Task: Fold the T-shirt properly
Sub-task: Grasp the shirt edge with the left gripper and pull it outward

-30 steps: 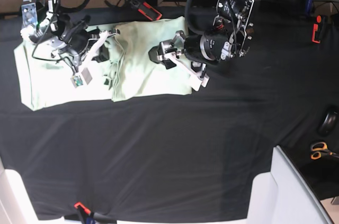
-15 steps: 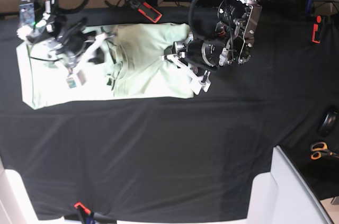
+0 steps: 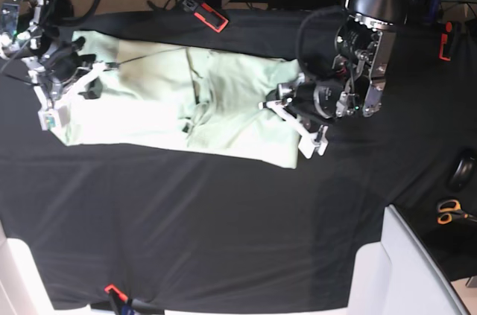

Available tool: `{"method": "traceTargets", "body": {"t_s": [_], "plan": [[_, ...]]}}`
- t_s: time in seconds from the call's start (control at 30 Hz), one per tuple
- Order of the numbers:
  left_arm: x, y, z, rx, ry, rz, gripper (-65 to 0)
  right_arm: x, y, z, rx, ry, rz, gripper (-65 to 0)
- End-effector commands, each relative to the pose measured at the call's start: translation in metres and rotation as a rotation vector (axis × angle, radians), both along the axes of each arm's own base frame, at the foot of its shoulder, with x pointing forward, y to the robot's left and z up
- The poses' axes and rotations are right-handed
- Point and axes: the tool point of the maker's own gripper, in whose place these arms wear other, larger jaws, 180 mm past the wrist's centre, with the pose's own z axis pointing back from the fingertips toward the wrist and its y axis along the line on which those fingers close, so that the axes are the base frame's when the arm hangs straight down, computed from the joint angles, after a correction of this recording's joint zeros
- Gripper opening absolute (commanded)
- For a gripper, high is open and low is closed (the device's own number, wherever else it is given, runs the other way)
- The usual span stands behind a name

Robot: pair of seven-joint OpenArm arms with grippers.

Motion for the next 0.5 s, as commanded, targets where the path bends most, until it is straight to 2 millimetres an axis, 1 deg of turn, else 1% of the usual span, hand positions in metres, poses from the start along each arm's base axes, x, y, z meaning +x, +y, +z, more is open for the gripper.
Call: {"method": "traceTargets", "body": {"t_s": [0.0, 0.1, 0.2, 0.27, 0.4, 0.43, 0.47], "plan": [[0.011, 0.009, 0.008, 0.015, -0.037, 0.006, -65.0, 0.009, -0.006, 0.011, -0.008, -0.047, -0.011, -64.9], [0.009, 0.020, 0.006, 0.038, -0.033, 0.007, -65.0, 0.012, -0.018, 0.013, -0.019, -0.053, -0.044, -64.7], [0.004, 0.026, 0.004, 0.052, -0.024, 0.008, -65.0, 0.013, -0.024, 0.014, -0.024, -0.056, -0.059, -64.7], [0.002, 0.032, 0.002, 0.063, -0.019, 0.007, -65.0, 0.015, -0.024, 0.016, -0.024, -0.062, -0.059, -64.7], [-0.002, 0.033, 0.000, 0.066, -0.011, 0.008, -65.0, 0.016, -0.023, 0.016, -0.023, -0.062, -0.055, -64.7], [-0.003, 0.035, 0.000, 0.066, -0.008, 0.014, -63.8, 0.016, -0.023, 0.016, -0.023, -0.063, -0.055, -64.7], [-0.002, 0.039, 0.001, 0.066, -0.008, 0.029, -60.0, 0.016, -0.023, 0.016, -0.023, -0.063, -0.055, -64.7]]}}
